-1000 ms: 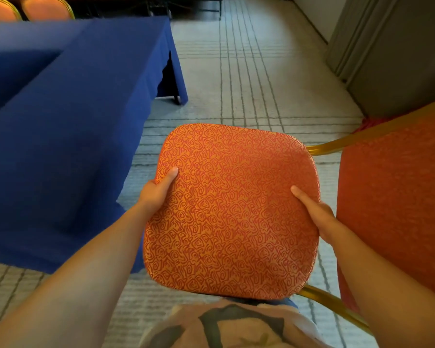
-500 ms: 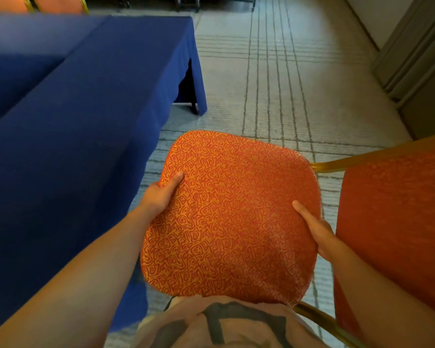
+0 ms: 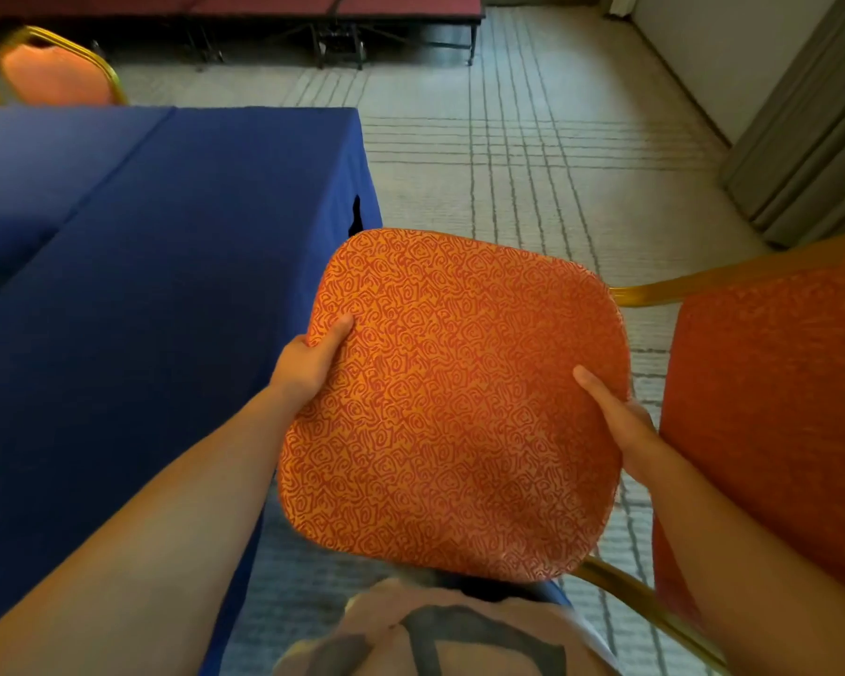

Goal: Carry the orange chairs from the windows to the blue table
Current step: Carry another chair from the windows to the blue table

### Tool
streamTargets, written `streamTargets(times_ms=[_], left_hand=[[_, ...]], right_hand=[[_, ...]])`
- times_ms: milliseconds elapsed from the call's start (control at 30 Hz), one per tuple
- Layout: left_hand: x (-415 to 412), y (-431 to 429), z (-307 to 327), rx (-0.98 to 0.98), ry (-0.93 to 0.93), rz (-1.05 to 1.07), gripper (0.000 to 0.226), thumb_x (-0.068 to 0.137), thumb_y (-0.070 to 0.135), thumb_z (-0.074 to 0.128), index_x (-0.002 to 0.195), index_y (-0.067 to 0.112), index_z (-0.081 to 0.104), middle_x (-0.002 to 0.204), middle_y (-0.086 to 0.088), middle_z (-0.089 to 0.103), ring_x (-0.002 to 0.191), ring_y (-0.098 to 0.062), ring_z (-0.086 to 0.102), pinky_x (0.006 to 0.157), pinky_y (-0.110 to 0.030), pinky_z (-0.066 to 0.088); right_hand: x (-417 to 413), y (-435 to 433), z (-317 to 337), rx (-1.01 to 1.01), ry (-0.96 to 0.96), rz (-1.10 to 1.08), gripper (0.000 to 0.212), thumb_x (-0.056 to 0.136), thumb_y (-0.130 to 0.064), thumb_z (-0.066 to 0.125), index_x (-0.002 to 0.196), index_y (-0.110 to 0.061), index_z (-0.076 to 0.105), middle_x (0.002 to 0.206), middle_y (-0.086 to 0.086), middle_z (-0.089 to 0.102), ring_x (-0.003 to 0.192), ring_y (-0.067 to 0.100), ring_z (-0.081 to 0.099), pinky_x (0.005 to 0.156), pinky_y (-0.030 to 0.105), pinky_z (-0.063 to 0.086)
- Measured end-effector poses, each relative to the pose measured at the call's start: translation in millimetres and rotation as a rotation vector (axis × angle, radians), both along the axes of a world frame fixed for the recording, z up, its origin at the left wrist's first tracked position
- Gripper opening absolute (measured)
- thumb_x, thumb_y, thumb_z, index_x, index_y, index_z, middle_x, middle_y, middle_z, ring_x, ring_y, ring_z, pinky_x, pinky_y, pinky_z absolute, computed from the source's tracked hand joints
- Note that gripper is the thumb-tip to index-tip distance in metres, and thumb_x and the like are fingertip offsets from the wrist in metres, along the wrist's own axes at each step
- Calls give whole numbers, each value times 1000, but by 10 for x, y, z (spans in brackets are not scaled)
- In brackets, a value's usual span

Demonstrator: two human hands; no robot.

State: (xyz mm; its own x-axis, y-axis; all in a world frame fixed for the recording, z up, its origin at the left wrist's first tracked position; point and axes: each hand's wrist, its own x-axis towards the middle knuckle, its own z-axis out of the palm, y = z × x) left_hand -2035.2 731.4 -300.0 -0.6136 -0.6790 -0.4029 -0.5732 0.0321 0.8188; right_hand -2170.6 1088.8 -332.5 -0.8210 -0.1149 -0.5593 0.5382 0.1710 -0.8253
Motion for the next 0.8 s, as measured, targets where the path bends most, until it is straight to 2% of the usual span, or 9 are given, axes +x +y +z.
streamTargets(times_ms=[100,167,300,367,500,567,633,700,800], left_hand=[[-482,-228,-134,33,-30,7,79,63,85,56,107,20,56,96,1,60,82,-15,59,82,-37,45],[-831,-374,-230,66,-15,23,77,63,84,57,107,21,55,100,-1,61,87,-19,60,87,-38,47],[-1701,-772,-265,61,11,52,77,64,82,58,109,19,56,100,0,61,83,-15,59,82,-35,44],[-2127,-965,-247,63,25,82,79,65,81,59,113,18,58,103,-1,62,84,-15,59,82,-34,44],[-2728,-1169,-324,89,-6,115,79,61,85,56,108,21,57,104,-2,62,88,-17,60,85,-37,45],[-2958,-1285,-365,79,-22,128,80,59,88,54,106,23,57,105,-1,62,90,-18,61,87,-39,46],[-3161,-1427,-393,83,-52,149,91,60,88,53,118,19,56,110,-1,61,98,-22,60,93,-42,46],[-3379,-1570,-447,97,-62,177,97,60,86,54,126,15,54,110,-1,59,96,-21,58,90,-40,45],[-3729,-1805,-594,108,-65,189,97,59,85,54,126,14,54,108,0,57,93,-19,56,86,-37,44]], right_hand=[[-544,-241,-76,10,-20,4,51,68,-54,81,106,-28,60,90,-5,66,83,15,63,68,28,48],[-956,-420,-128,22,-28,12,51,66,-54,82,105,-27,62,93,-3,68,86,16,64,73,29,49],[-1940,-878,-176,47,-7,36,48,58,-57,82,89,-24,66,95,0,71,86,19,68,76,30,51],[-2454,-1104,-136,66,-19,53,60,53,-59,83,97,-21,67,96,3,71,88,21,68,78,31,53],[-3261,-1419,-211,67,-17,90,49,61,-56,83,94,-24,65,98,3,70,87,19,68,77,32,54],[-3566,-1566,-297,86,-41,104,59,65,-54,83,110,-19,67,104,6,70,93,24,68,87,40,56],[-3802,-1722,-369,87,-78,104,69,67,-52,83,121,-13,64,110,9,70,98,27,68,94,45,54],[-4023,-1885,-452,94,-100,96,71,67,-52,83,122,-13,63,107,9,70,96,27,68,92,43,55],[-4362,-2141,-600,120,-88,88,66,68,-51,83,120,-16,64,105,6,71,94,24,68,90,39,55]])
